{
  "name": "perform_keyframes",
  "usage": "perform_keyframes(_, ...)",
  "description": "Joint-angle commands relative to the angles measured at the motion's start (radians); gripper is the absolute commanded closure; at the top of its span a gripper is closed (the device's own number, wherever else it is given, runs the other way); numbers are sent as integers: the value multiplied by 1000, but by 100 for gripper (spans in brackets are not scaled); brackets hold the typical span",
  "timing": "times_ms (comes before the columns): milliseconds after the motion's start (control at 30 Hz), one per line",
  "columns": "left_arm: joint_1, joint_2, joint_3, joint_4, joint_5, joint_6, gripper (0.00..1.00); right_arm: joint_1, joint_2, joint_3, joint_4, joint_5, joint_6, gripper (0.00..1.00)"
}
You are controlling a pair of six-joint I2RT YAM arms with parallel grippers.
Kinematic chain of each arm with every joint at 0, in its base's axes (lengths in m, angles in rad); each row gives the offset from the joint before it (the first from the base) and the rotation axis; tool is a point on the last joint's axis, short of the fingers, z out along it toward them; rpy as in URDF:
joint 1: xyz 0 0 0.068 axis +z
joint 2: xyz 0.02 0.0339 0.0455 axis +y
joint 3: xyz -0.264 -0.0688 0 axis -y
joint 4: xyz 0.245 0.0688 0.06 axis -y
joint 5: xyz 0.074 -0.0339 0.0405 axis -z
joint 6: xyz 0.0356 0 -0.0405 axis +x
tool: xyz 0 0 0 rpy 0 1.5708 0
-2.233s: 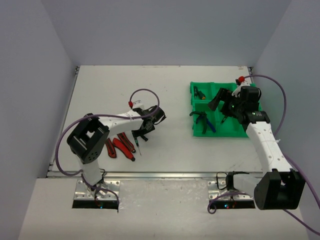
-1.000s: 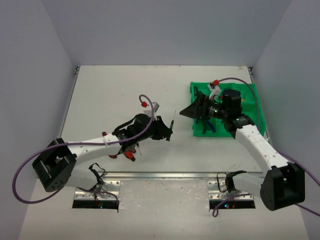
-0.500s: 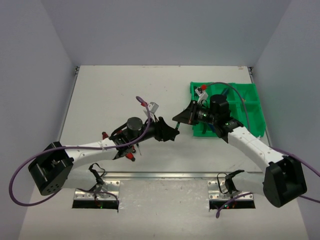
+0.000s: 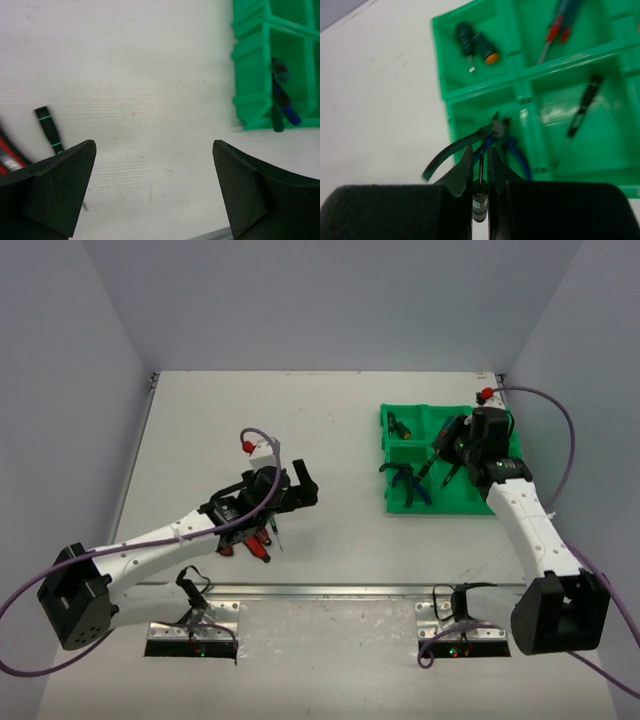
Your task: Sort the tools into containers
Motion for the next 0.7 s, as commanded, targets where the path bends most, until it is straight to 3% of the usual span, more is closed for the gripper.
perform_keyframes(0,89,-97,-49,-158,-108,-12,0,-128,11,99,-99,308,-71,100)
perform_keyframes(100,154,-104,-66,-162,-44,27,0,-180,74,148,-100,339,-70,100)
perform_keyframes(367,166,-69,-49,-202,-21,65,0,-196,248,201,-102,353,-80,100)
perform_keyframes(500,172,-41,-36,-210,-17,72,0,-196,300,140,-67,251,-50,99)
perform_keyframes(600,172,-28,-26,-212,-9,75,0,-196,315,96,-32,227,-37,83)
perform_keyframes(667,173,-18,-21,-205,-2,79,0,-196,323,97,-25,216,-35,56)
